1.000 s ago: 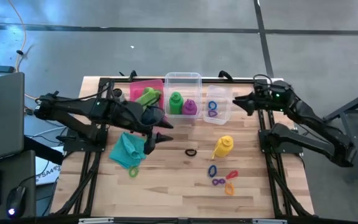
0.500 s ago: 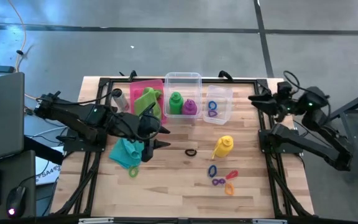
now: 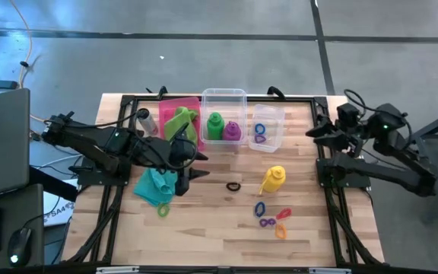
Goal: Pick & Place Sports Items
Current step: Put the orange spring keychain into the right transparent bin
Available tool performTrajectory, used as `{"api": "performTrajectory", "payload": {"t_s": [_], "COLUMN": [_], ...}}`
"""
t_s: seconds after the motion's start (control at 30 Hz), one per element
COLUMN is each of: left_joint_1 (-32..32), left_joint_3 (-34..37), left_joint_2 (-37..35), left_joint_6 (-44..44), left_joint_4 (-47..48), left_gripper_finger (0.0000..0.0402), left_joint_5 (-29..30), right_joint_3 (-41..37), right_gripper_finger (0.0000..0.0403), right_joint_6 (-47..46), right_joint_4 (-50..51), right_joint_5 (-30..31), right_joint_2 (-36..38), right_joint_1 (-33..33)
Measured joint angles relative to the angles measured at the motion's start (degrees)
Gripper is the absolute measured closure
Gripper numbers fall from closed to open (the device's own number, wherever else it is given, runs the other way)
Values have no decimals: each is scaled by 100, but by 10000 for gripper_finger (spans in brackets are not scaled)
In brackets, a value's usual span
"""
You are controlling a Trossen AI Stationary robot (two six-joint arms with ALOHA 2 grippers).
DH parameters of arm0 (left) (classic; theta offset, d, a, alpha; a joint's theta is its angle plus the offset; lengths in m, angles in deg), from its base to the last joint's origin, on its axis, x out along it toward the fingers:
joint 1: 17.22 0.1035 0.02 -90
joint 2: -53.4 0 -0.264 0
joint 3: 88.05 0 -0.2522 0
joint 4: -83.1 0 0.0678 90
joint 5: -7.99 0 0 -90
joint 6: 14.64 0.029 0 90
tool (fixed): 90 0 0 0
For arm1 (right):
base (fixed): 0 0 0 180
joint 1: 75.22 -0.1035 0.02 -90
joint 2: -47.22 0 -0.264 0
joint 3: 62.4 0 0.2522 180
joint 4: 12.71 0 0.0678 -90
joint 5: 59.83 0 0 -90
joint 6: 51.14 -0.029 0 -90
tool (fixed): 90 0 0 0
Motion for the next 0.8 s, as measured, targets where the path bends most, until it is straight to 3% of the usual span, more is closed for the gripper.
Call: {"api": "performTrajectory", "payload": {"t_s": [0.3,0.6,0.8], "left_joint_1": [0,4,4], "left_joint_3": [0,0,0], "left_joint_2": [2,2,2], "left_joint_6": [-64,-42,-42], "left_joint_4": [1,1,36], "left_gripper_finger": [186,186,186], "left_joint_5": [0,-2,-4], "right_joint_3": [0,-2,-4], "right_gripper_finger": [221,221,221], "right_joint_6": [345,403,458], "right_joint_4": [7,16,10], "right_joint_5": [582,777,1234], "right_joint_2": [-702,-1621,-1831], "right_joint_1": [-1142,-2681,-3491]}}
